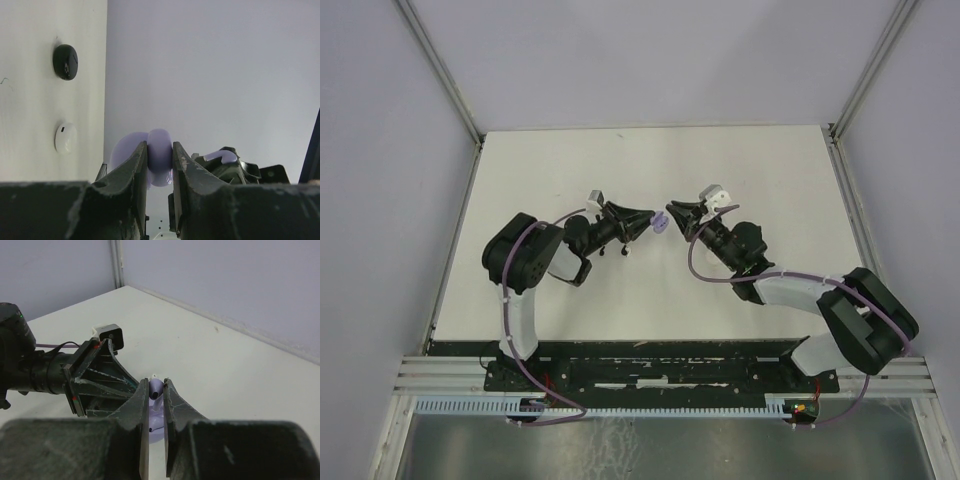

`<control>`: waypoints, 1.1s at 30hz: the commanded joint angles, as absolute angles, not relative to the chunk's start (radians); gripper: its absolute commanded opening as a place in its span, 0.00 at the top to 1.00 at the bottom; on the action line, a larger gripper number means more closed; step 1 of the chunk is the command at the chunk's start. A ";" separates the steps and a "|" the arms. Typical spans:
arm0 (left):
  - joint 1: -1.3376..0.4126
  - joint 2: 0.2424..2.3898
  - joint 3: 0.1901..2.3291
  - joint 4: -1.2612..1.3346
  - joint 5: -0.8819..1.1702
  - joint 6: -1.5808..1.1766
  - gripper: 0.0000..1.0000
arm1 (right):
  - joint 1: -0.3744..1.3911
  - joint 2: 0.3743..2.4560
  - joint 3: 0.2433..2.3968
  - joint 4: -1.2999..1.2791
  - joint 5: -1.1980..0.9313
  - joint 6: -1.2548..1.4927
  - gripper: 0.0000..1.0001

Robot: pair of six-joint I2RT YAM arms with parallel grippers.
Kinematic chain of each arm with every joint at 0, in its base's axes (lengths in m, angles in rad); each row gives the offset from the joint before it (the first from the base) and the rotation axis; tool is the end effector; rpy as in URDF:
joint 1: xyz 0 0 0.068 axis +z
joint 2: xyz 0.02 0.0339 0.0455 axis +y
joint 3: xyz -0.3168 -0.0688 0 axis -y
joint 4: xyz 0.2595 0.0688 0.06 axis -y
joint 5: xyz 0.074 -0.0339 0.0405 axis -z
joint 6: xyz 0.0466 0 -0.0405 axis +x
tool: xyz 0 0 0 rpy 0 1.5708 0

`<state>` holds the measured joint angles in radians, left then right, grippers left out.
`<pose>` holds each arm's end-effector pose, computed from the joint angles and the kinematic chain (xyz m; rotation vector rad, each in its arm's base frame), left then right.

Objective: Insert the wireless bluetooth earbuds into the charging case
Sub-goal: Place the earbud in the charging case.

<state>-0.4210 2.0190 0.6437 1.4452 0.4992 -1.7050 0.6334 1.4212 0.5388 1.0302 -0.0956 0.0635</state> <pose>0.3388 -0.1761 0.1641 -0.7026 1.7844 -1.9628 0.2416 0.1830 0.2822 -0.4857 1.3714 0.6406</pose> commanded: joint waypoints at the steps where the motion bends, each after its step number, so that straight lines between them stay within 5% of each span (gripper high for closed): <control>1: -0.441 2.040 0.697 1.544 0.484 -1.757 0.97 | 0.660 1.467 0.516 1.219 -0.156 -0.040 0.98; 33: -0.443 2.010 0.690 1.582 0.488 -1.788 0.97 | 0.682 1.563 0.513 1.215 -0.143 -0.116 0.99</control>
<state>-0.4400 2.0373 0.6888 1.4906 0.4988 -1.7477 0.6788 1.5574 0.5125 1.1595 -0.1528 -0.1108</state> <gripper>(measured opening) 0.296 0.162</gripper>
